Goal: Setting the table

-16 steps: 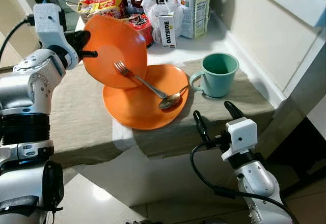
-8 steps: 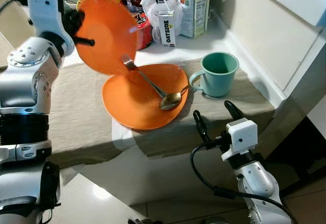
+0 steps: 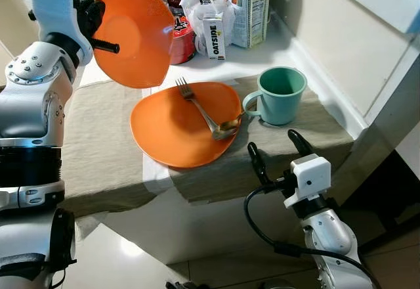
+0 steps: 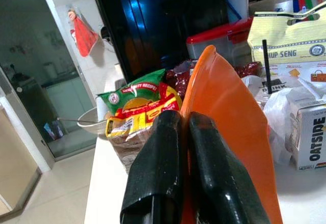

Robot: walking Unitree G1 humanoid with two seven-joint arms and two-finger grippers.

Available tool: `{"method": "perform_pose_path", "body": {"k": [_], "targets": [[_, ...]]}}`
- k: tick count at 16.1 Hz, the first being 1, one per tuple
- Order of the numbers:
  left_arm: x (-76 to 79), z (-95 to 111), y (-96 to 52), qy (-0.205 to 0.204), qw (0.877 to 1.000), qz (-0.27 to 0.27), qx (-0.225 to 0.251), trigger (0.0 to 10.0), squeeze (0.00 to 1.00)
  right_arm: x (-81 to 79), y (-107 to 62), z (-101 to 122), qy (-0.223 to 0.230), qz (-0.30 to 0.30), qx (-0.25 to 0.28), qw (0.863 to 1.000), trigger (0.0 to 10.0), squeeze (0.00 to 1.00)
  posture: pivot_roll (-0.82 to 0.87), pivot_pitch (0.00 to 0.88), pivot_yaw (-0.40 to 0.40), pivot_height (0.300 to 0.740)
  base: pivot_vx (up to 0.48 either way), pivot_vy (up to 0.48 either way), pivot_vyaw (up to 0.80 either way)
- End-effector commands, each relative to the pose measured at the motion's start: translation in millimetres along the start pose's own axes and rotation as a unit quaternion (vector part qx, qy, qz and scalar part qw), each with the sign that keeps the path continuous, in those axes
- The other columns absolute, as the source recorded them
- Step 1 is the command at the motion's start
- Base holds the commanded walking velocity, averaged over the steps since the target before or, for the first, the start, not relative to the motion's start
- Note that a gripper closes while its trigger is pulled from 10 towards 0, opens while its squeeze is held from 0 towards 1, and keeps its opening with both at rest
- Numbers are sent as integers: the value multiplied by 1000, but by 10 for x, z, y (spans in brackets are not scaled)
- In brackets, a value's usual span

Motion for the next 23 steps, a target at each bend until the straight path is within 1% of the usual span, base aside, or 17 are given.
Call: {"method": "perform_pose_path", "body": {"k": [1, 2, 4, 7, 8, 10, 11, 12, 14, 15, 16, 18, 19, 20, 21, 22, 23], "targets": [[-126, 154, -46, 0, 1000, 21, 22, 0, 0, -98, -174, -534, 4, 21, -112, 993, 10000, 0, -133, 64, 151, 740, 0, 0, 0], [-210, 90, -48, -41, 999, 35, 7, 0, 0, -64, -134, -520, 4, 18, -109, 994, 10000, 0, -129, 51, 150, 740, 0, 0, 0], [-375, 23, -75, -75, 995, 60, -7, 0, 0, -49, -62, -478, 6, 16, -100, 995, 10000, 0, -121, 31, 149, 740, 0, 0, 0], [-515, -113, -180, -124, 989, 77, -26, 0, 0, -101, 1, -443, 8, 19, -91, 996, 10000, 0, -108, 10, 146, 740, 0, 0, 0], [-568, -181, -239, -158, 983, 86, -34, 0, 0, -123, 27, -426, 10, 21, -87, 996, 10000, 0, -97, 0, 145, 740, 0, 0, 0], [-620, -231, -286, -195, 975, 97, -33, 0, 0, -142, 60, -409, 12, 24, -82, 996, 10000, 0, -90, 0, 143, 740, 0, 0, 0], [-716, -274, -358, -247, 961, 121, -20, 0, 0, -168, 114, -384, 15, 25, -76, 997, 10000, 0, -82, 0, 143, 740, 0, 0, 0], [-739, -277, -380, -267, 955, 128, -13, 0, 0, -175, 129, -374, 16, 25, -74, 997, 10000, 0, -81, 0, 143, 740, 0, 0, 0], [-818, -225, -450, -337, 928, 153, 32, 0, 0, -195, 168, -356, 19, 25, -69, 997, 10000, 0, -78, 0, 143, 740, 0, 0, 0], [-819, -211, -474, -356, 920, 159, 45, 0, 0, -191, 176, -349, 20, 24, -67, 997, 10000, 0, -78, 0, 143, 740, 0, 0, 0], [-775, -210, -513, -393, 902, 166, 62, 0, 0, -180, 199, -339, 23, 20, -62, 998, 10000, 0, -78, 0, 147, 740, 0, 0, 0], [-724, -191, -533, -418, 890, 169, 75, 0, 0, -143, 219, -310, 26, 13, -56, 998, 10000, 0, -80, 0, 146, 740, 0, 0, 0], [-640, -155, -548, -446, 875, 166, 86, 0, 0, -123, 232, -297, 26, 10, -52, 998, 10000, 0, -83, 0, 146, 740, 0, 0, 0], [-567, -148, -573, -466, 864, 166, 94, 0, 0, -114, 237, -296, 26, 7, -49, 998, 10000, 0, -86, 0, 146, 740, 0, 0, 0], [-522, -187, -594, -476, 858, 168, 91, 0, 0, -106, 235, -288, 28, 4, -47, 998, 10000, 0, -91, 0, 143, 740, 0, 0, 0], [-496, -209, -607, -477, 858, 168, 89, 0, 0, -97, 238, -271, 30, 1, -43, 999, 10000, 0, -94, 0, 141, 740, 0, 0, 0], [-428, -266, -620, -480, 858, 165, 80, 0, 0, 18, 257, -120, 43, -24, -14, 999, 10000, 0, -97, 0, 138, 740, 0, 0, 0]]}}
Point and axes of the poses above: a point about 5 cm out from each wrist's last joint towards the gripper, its own y axis pointing out of the wrist towards the gripper, its own z axis along the axis of the wrist's last joint, x = y × z, the point moved 6 cm from there along y, pointing out of the wrist towards the gripper, and after that the axes turned 13 degrees about -y, right-handed, at the moved point
